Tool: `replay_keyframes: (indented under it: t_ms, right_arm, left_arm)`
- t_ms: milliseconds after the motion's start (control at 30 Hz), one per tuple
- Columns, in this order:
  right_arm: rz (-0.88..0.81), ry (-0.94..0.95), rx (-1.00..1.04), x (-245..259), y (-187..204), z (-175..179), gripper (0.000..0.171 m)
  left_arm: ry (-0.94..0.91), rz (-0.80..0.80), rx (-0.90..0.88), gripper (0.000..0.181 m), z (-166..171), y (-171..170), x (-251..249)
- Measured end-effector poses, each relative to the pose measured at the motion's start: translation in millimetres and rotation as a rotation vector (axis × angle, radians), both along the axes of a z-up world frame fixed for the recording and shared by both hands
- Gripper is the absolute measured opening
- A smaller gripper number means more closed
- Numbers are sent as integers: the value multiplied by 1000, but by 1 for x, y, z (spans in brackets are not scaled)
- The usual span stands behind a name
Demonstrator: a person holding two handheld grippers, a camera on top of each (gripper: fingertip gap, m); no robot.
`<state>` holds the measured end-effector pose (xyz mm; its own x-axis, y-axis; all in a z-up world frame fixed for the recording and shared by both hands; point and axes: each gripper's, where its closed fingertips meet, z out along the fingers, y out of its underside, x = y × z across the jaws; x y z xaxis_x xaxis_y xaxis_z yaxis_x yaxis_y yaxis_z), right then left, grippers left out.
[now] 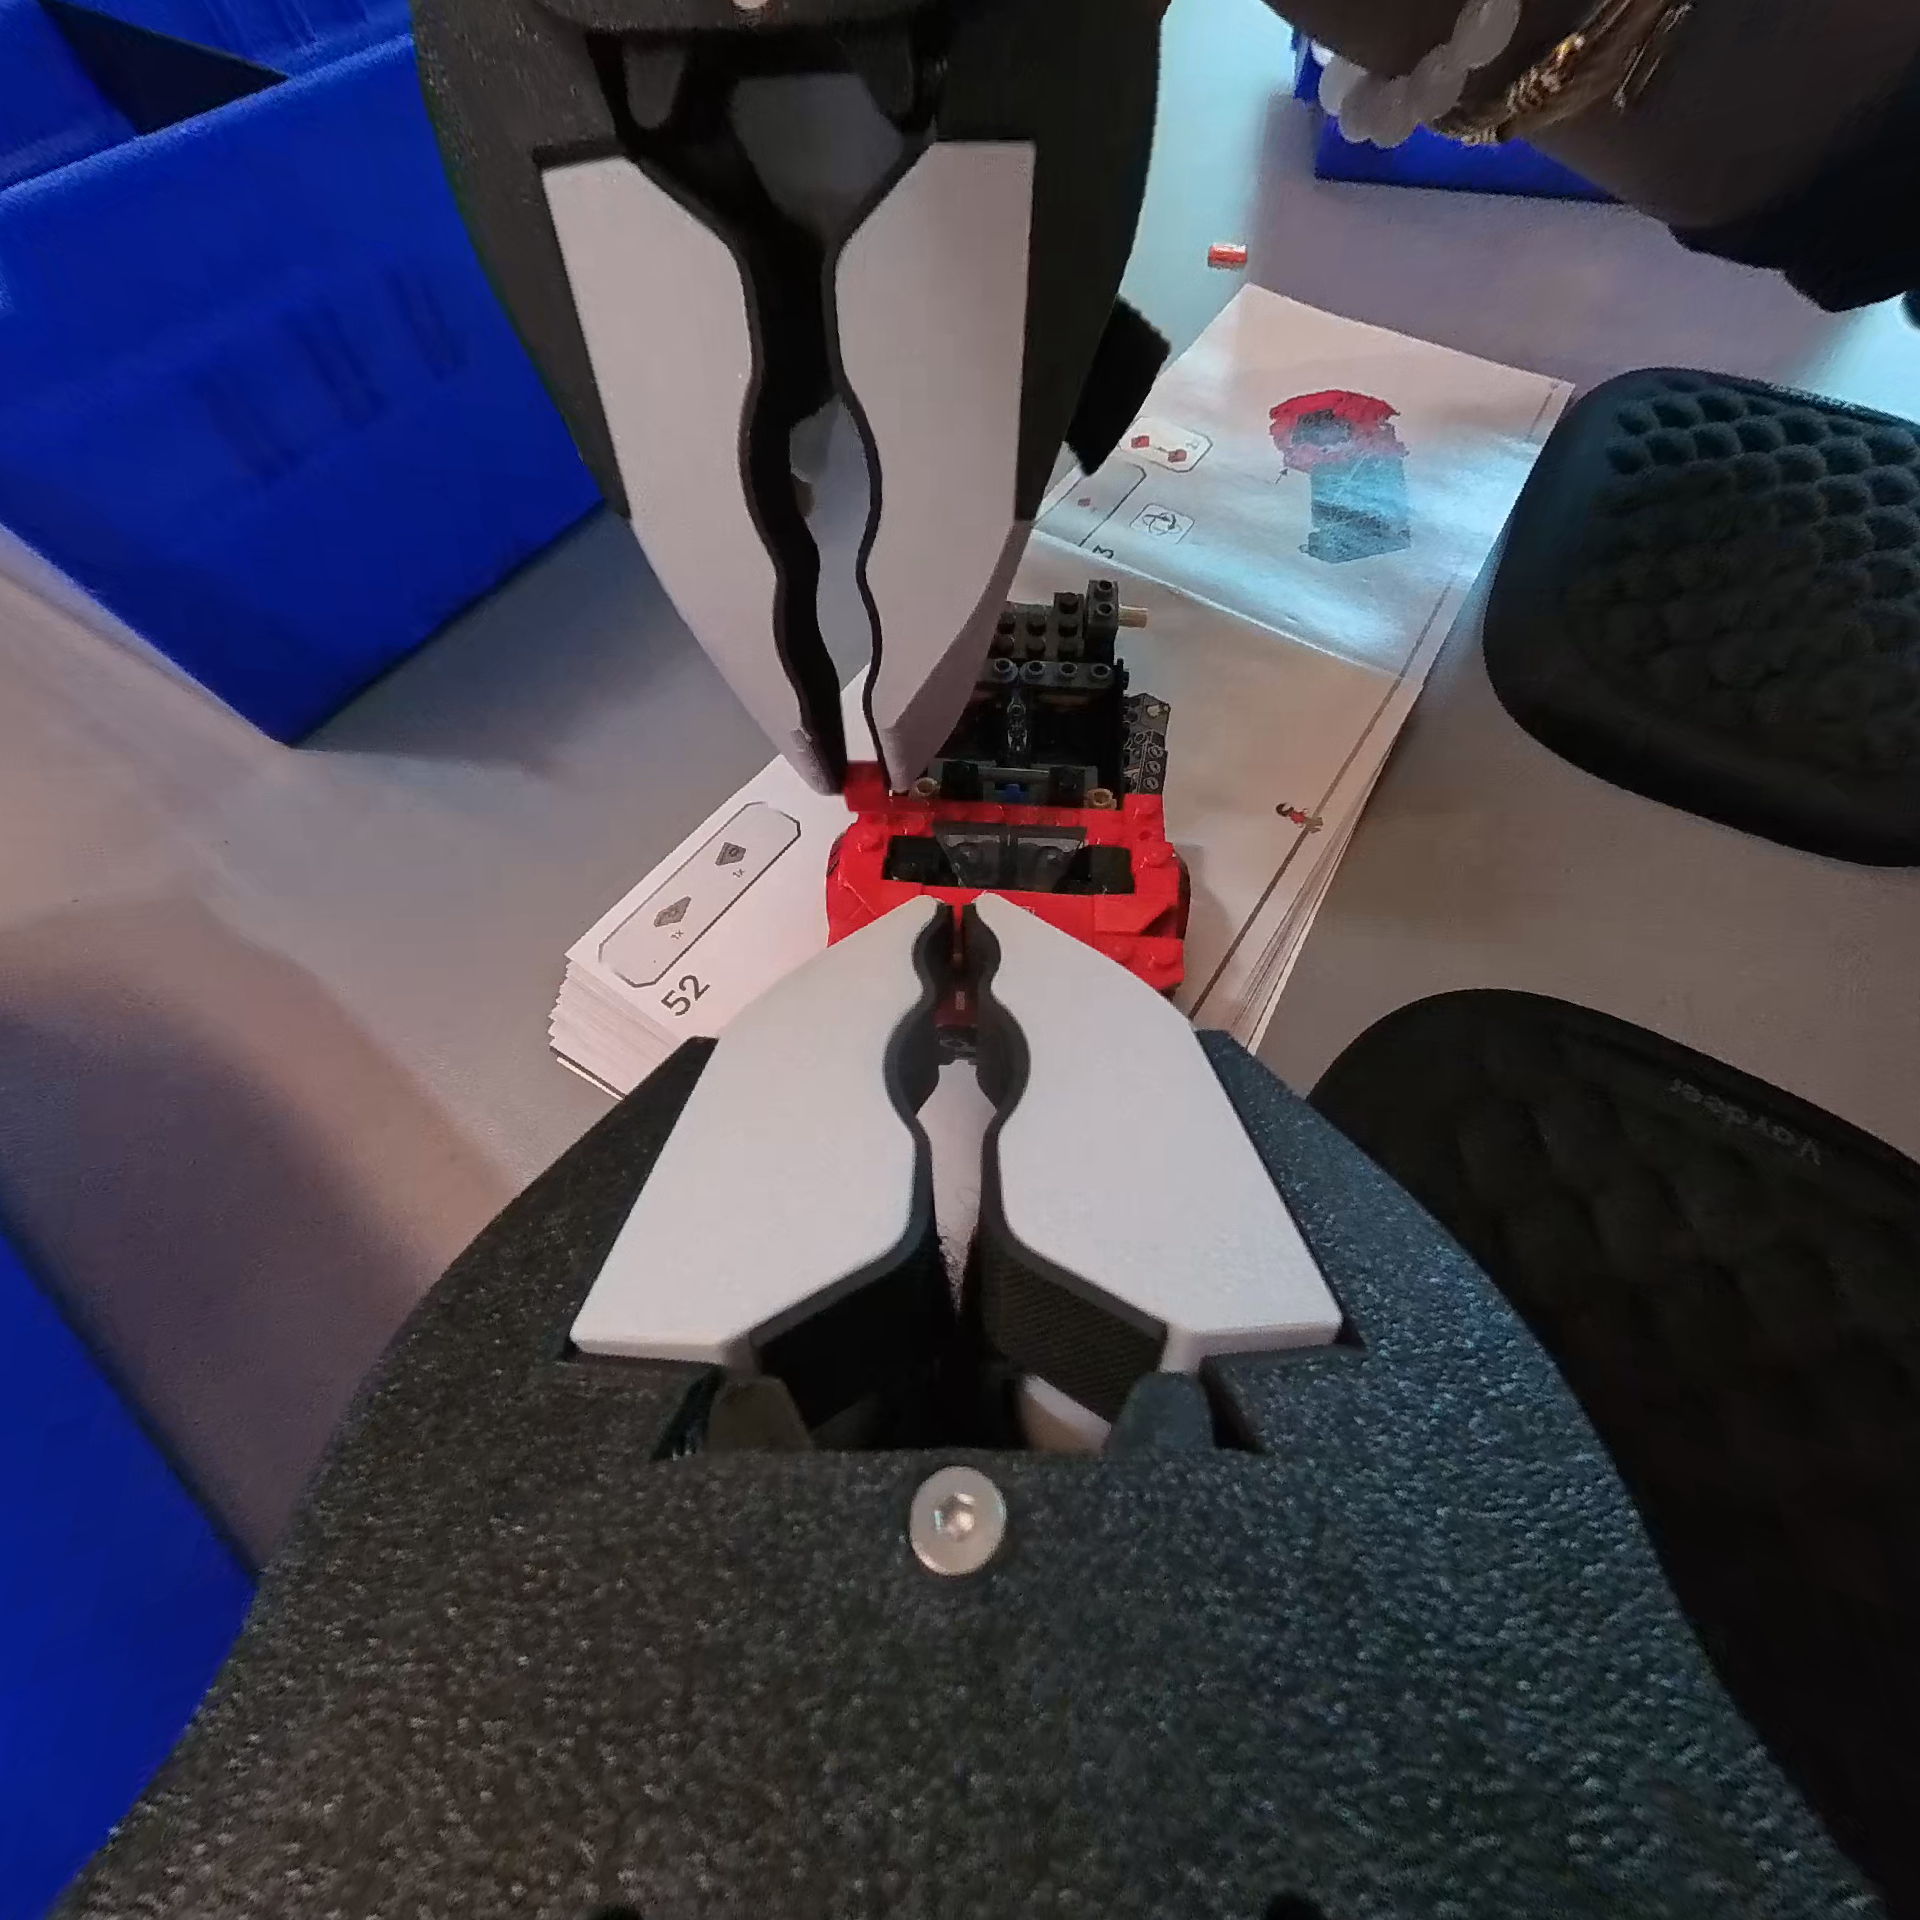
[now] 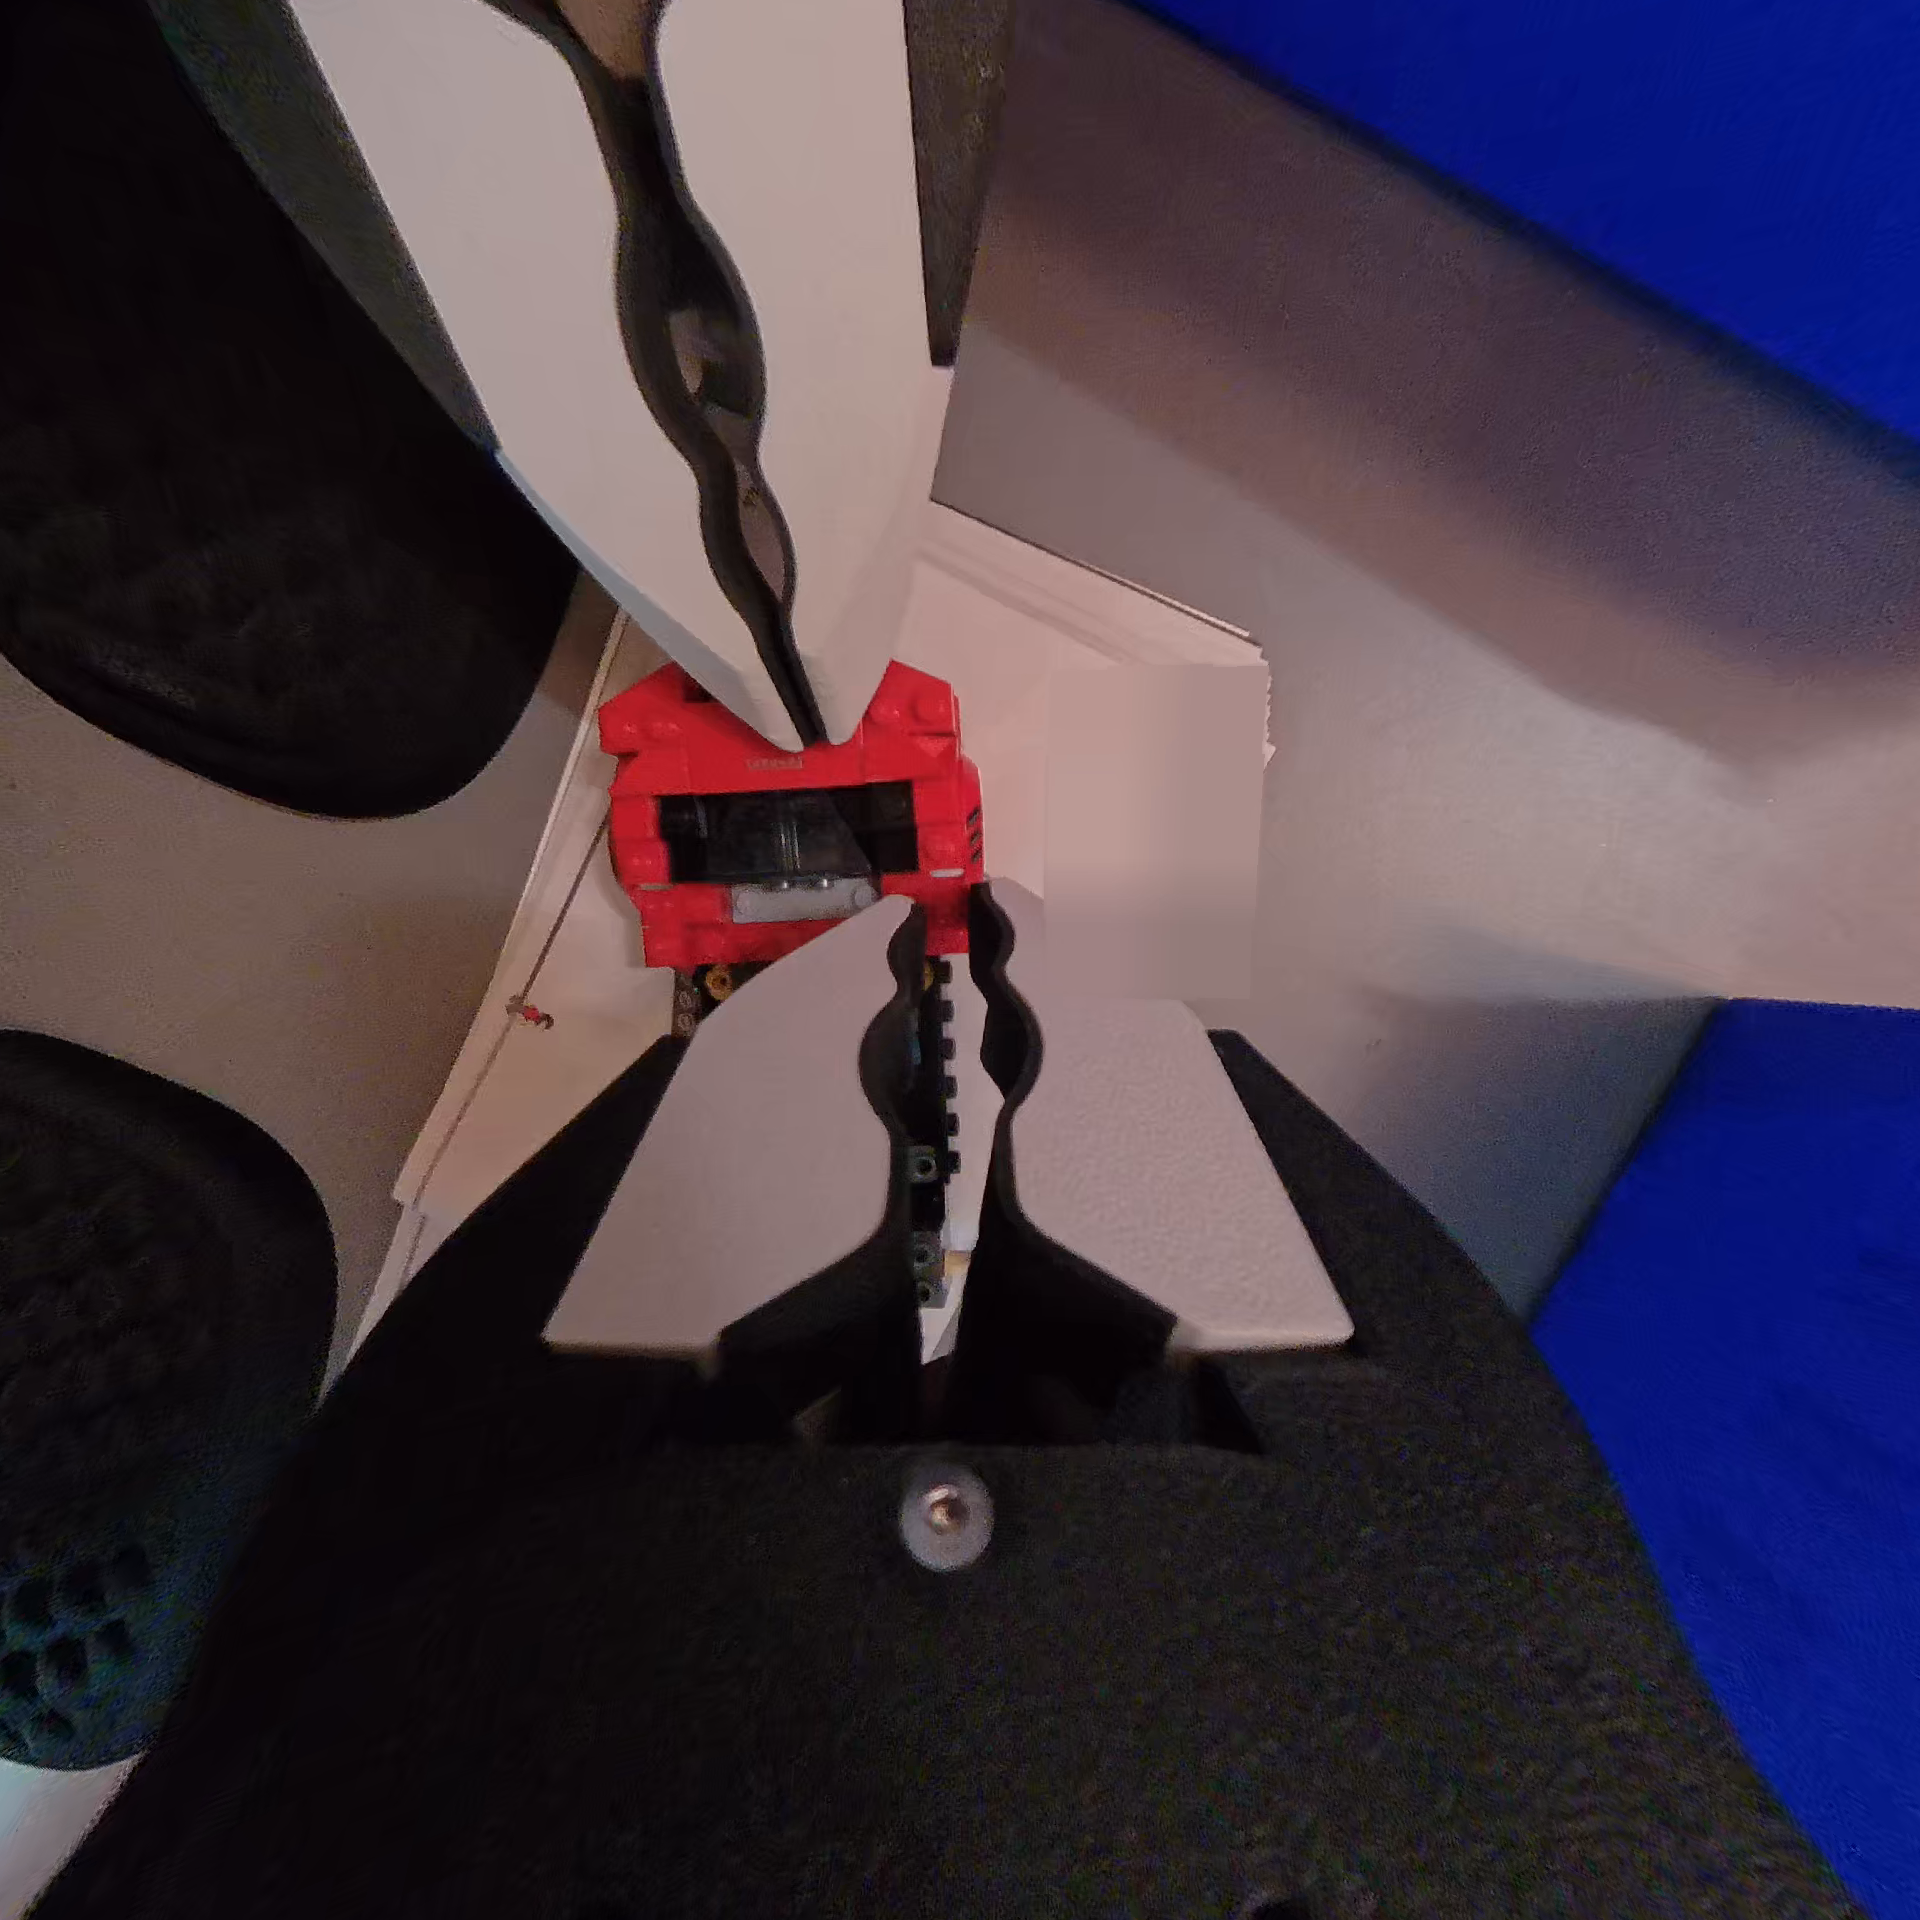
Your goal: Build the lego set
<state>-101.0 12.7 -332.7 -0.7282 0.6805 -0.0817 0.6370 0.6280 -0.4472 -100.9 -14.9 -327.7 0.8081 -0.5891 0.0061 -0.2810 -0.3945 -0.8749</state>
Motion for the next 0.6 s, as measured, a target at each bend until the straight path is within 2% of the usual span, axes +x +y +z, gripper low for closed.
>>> replay_keyframes:
  t_ms: [600]
  right_arm:
    - [15,-15,38,-1,-2,-5,8]
  left_arm:
    - [-2,0,-1,0,0,0,0]
